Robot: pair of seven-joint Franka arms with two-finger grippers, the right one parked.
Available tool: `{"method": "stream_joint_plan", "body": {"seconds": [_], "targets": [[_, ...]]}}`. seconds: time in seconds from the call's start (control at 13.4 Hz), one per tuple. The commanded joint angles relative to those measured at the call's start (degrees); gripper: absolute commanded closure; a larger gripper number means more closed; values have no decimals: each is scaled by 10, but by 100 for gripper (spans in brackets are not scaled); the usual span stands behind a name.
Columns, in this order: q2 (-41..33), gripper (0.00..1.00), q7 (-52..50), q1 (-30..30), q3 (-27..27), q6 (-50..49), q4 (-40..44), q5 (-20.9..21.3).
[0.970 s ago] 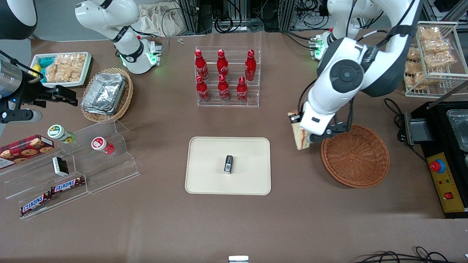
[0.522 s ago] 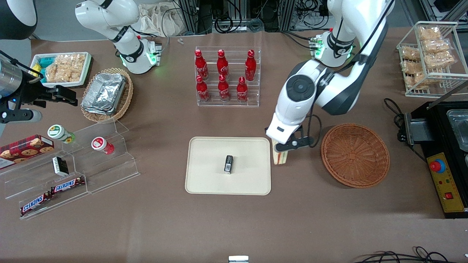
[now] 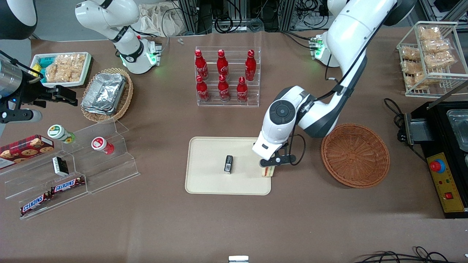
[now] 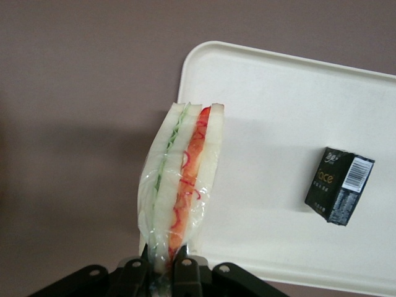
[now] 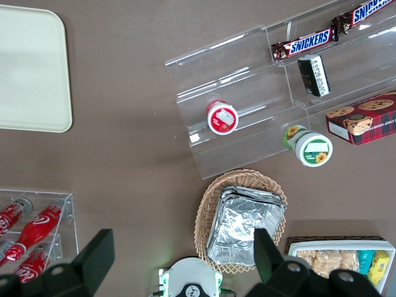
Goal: Place sandwich from basket to tray
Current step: 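Carry the sandwich over the cream tray beside the black box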
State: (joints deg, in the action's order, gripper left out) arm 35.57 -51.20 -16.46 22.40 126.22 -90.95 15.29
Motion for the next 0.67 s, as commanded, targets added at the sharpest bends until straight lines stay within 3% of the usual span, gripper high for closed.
{"method": "stream_joint_plan", "body": {"seconds": [0.0,0.22,0.3,0.37,0.45,0.52,0.6], "targets": [[30,96,-10,-10,-1,19,24,13],[47,95,-11,-19,-1,19,24,14],[51,85,-11,-19,-1,20,24,11],[54,71,-12,-19,-1,20,24,8],[56,42,-19,-19,-1,20,24,7],[57,1,-29,-19,-1,19,24,8],[57,1,-41,-19,-1,19,24,8]]}}
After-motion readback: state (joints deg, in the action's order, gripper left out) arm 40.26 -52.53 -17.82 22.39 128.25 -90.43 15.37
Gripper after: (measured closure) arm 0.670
